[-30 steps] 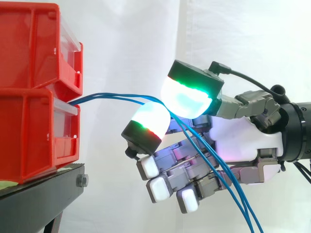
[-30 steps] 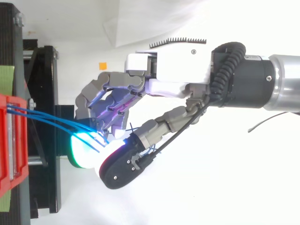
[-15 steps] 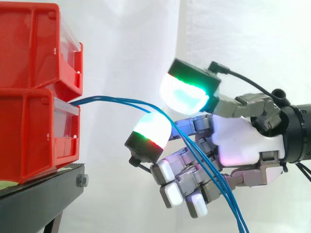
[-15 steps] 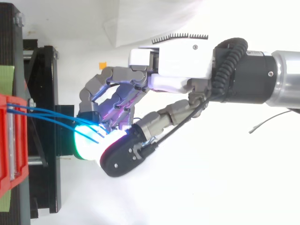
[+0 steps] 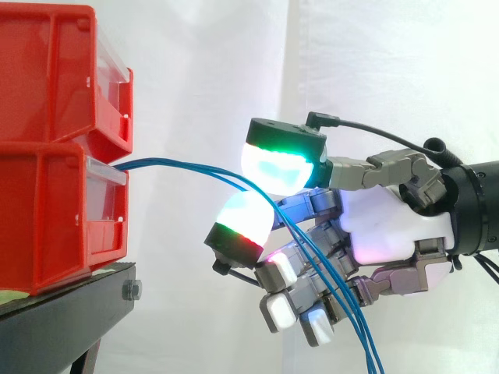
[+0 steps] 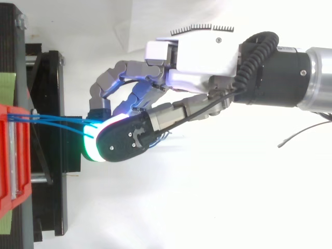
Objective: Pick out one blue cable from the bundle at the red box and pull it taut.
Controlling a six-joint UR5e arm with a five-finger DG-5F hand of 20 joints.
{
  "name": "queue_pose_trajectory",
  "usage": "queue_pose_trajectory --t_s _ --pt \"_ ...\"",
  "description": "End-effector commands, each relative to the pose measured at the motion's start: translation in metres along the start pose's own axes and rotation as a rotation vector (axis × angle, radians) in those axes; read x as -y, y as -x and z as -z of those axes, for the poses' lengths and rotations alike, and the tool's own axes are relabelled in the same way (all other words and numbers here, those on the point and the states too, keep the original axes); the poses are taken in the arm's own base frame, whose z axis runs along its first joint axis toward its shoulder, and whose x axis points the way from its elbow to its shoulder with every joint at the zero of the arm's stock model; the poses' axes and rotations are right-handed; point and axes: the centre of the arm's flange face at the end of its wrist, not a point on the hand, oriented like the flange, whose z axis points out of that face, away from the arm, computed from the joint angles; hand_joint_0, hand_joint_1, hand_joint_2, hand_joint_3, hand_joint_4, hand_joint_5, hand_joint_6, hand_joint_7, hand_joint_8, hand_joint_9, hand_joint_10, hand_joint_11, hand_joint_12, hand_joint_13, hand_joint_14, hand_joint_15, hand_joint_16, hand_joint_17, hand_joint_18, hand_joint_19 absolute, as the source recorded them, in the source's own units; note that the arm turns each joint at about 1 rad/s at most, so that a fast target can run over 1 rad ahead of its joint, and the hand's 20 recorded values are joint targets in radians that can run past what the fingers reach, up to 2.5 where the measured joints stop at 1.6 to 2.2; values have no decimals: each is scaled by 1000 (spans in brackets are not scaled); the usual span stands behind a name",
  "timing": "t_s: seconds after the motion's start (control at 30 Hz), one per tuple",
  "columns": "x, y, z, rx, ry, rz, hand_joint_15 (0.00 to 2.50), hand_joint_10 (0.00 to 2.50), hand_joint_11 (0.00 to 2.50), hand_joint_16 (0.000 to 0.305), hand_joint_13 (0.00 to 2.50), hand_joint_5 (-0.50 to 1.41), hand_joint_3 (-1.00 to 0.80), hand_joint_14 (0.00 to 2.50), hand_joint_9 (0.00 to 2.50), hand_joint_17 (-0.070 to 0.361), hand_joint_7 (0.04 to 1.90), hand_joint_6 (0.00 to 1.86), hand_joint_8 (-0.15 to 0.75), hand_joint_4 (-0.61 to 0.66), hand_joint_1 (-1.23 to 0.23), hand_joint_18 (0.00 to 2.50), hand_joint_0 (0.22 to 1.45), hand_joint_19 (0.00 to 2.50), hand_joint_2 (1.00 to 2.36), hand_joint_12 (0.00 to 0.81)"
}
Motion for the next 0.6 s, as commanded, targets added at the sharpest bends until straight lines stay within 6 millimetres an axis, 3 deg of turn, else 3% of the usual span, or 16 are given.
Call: queue_pose_trajectory --t_s 0.0,0.27,0.4,0.57 --pt "-1 0 0 1 2 0 632 25 1038 41 842 -194 -298 22 857 93 995 860 274 146 -657 724 595 836 1018 316" --pt "-2 4 -1 6 4 0 627 24 1040 41 834 -213 -367 24 824 93 975 875 267 72 -754 731 657 825 1013 309" --pt "-3 5 0 7 5 0 617 23 1032 41 843 -221 -500 24 825 93 978 895 263 57 -820 760 712 792 1000 306" --pt "-3 6 0 7 5 3 626 25 1059 41 870 -214 -500 23 856 93 983 908 257 107 -874 803 739 742 1000 304"
